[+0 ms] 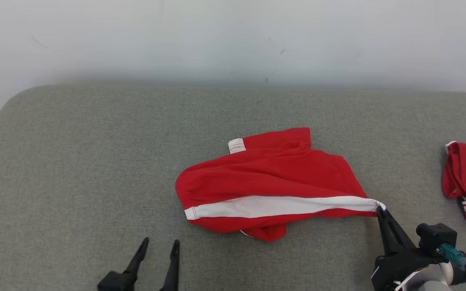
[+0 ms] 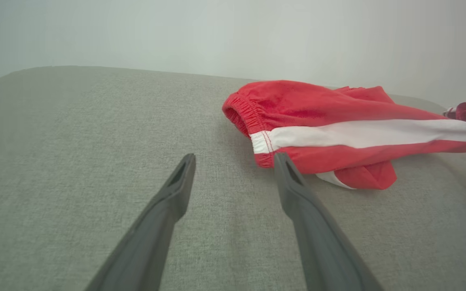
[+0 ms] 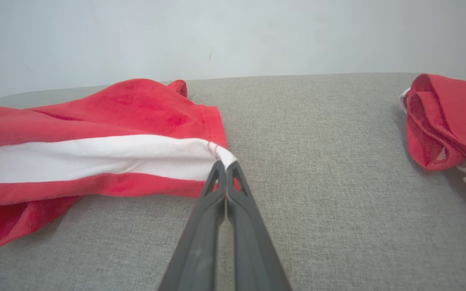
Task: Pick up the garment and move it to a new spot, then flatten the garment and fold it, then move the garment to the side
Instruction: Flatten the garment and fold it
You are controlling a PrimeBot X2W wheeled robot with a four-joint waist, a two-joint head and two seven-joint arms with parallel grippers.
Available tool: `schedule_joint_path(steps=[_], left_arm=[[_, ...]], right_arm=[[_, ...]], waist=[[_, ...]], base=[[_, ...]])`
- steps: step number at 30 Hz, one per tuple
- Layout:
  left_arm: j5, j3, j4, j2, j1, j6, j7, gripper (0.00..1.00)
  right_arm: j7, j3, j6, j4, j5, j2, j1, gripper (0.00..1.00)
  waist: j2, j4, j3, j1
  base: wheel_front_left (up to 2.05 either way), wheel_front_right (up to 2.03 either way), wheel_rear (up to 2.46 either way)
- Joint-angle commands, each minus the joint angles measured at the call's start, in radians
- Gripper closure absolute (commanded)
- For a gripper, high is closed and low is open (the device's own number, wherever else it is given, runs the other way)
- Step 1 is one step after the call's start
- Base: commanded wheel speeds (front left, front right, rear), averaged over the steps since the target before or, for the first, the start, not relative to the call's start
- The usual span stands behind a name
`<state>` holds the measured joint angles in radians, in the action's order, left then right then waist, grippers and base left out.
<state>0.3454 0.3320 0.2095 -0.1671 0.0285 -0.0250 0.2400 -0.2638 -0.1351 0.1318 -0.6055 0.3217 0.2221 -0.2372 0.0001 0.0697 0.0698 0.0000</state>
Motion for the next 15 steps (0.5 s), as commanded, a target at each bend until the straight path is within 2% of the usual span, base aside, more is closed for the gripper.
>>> schedule_joint_path(steps=[1, 11, 15], left_arm=[[0.008, 0.011, 0.023, 0.01, 0.028, 0.012, -0.019, 0.0], [0.09, 0.017, 0.22, 0.061, 0.212, 0.071, -0.116, 0.0], [0.106, 0.034, 0.288, 0.062, 0.27, 0.094, -0.163, 0.0]], right_arm=[[0.0, -0.001, -0.003, 0.005, -0.007, 0.012, 0.007, 1.0], [0.0, -0.032, -0.003, -0.001, -0.01, 0.024, -0.028, 1.0], [0.0, -0.046, -0.003, -0.006, -0.017, 0.021, -0.036, 1.0]], waist=[[-0.0001, -0.004, 0.004, 0.0], [-0.0001, -0.017, 0.028, 0.0], [-0.0001, -0.024, 0.035, 0.0]], base=[[0.0, 0.0, 0.0], [0.0, 0.0, 0.0], [0.0, 0.0, 0.0]])
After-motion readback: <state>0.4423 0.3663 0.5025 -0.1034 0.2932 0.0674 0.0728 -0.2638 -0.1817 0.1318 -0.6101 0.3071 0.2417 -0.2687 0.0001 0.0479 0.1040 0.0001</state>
